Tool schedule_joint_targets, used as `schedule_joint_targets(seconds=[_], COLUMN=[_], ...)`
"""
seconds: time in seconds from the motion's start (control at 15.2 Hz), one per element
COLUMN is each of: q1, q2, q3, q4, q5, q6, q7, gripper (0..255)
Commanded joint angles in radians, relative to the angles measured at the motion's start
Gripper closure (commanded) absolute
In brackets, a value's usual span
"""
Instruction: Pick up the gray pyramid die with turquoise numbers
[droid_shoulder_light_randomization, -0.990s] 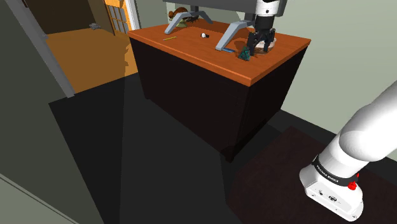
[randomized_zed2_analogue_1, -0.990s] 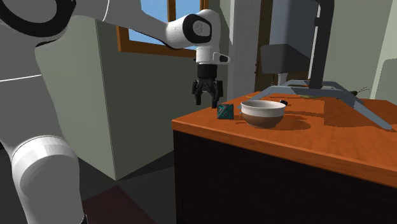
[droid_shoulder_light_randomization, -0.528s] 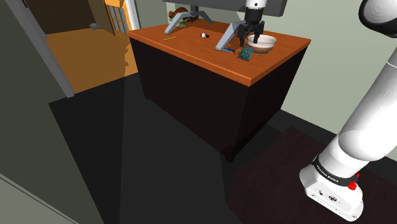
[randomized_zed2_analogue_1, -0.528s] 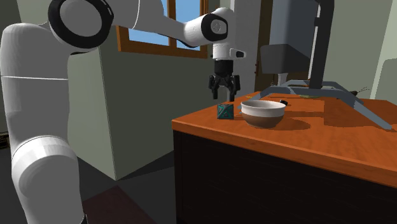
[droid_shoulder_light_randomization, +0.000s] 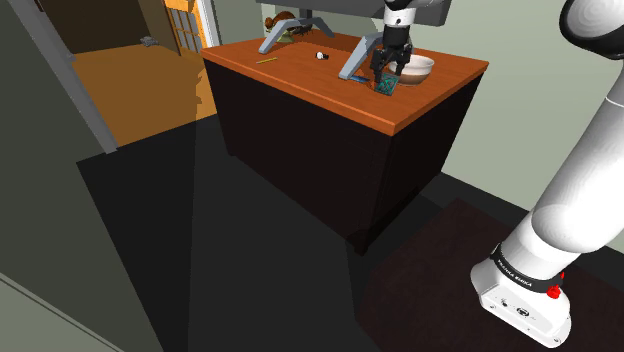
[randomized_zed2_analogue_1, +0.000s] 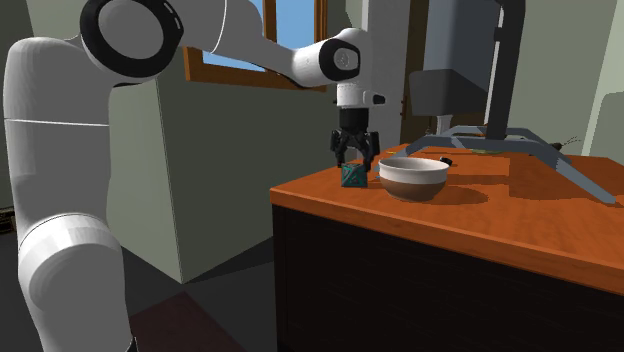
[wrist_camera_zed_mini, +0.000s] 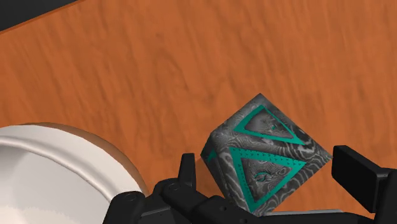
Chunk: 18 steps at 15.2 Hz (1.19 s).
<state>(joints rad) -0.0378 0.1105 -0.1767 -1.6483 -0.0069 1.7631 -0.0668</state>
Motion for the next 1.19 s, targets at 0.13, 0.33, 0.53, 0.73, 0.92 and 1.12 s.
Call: schedule_joint_targets(seconds=[0.13, 0.33, 0.53, 0.73, 0.92, 1.12], q1=[0.001, 0.001, 0.001, 0.0, 0.0, -0.001], q2=[0.002, -0.001, -0.001, -0.001, 0.002, 0.007], q3=[0.001, 0.001, 0.001, 0.0, 0.0, -0.001], q4=[-0.007, -0.01, -0.009, 0.004, 0.048, 0.095], q5=[0.0, 0.0, 0.0, 0.0, 0.001, 0.002], q6=[0.01, 0.01, 0.009, -0.004, -0.045, -0.087], q7=[0.002, 0.002, 0.002, 0.0, -0.001, -0.003], gripper=[255, 255, 255, 255, 255, 255])
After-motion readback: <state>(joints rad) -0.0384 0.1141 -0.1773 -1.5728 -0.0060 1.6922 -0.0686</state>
